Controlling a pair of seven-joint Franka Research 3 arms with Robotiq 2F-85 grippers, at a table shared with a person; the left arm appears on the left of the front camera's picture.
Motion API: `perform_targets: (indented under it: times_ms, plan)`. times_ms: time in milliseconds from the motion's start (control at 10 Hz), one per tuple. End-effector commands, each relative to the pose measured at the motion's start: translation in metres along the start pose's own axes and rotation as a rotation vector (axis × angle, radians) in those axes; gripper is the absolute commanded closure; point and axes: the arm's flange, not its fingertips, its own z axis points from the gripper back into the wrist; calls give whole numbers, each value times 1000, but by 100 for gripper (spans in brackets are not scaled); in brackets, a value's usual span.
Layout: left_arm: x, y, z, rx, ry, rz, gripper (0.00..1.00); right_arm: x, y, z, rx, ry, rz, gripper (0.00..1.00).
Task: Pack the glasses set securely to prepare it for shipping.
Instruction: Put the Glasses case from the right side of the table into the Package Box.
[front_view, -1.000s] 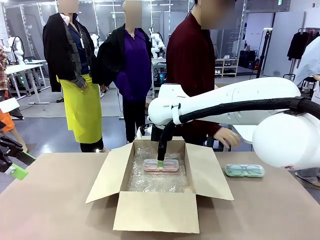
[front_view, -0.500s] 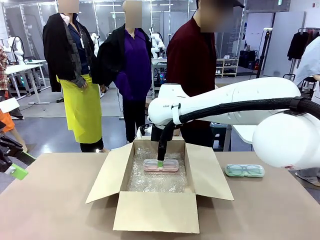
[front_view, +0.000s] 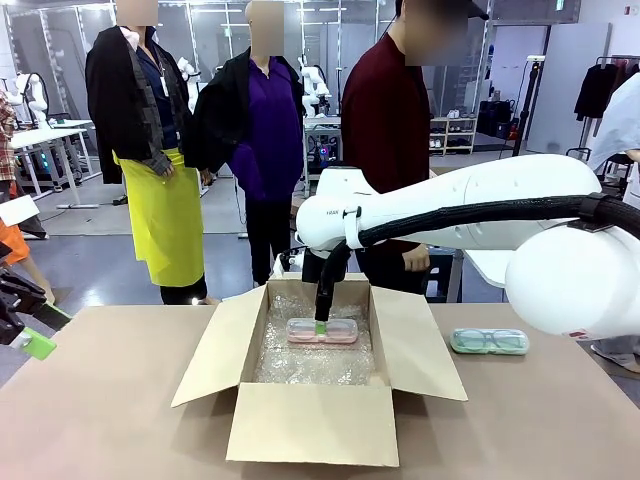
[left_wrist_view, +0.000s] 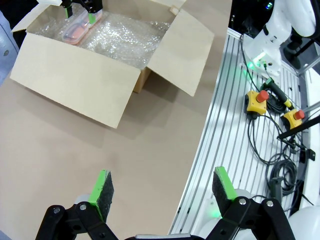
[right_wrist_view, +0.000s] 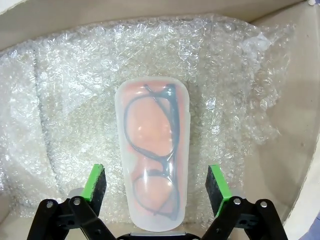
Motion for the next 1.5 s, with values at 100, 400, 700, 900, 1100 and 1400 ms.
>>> perform_targets:
  times_ms: [100,400,700,900,1100,1400]
  plan:
    - [1,1,3,-18,-17,-20,0,-13,42,47,15,45,36,0]
    - [1,1,3,-18,-17,-20,0,-56,81,98,-42,31,2,0]
    - [1,1,3,-18,-17,-20,0,-148,90,133,-134,42,75,0]
    - [1,1,3,-18,-17,-20,0,-211,84,147,-160,42,50,0]
    - [1,1,3,-18,-17,-20,0,-268,84,148,-225,82,115,0]
    - [1,1,3,-18,-17,-20,0,-322,74,131,-199,25,76,0]
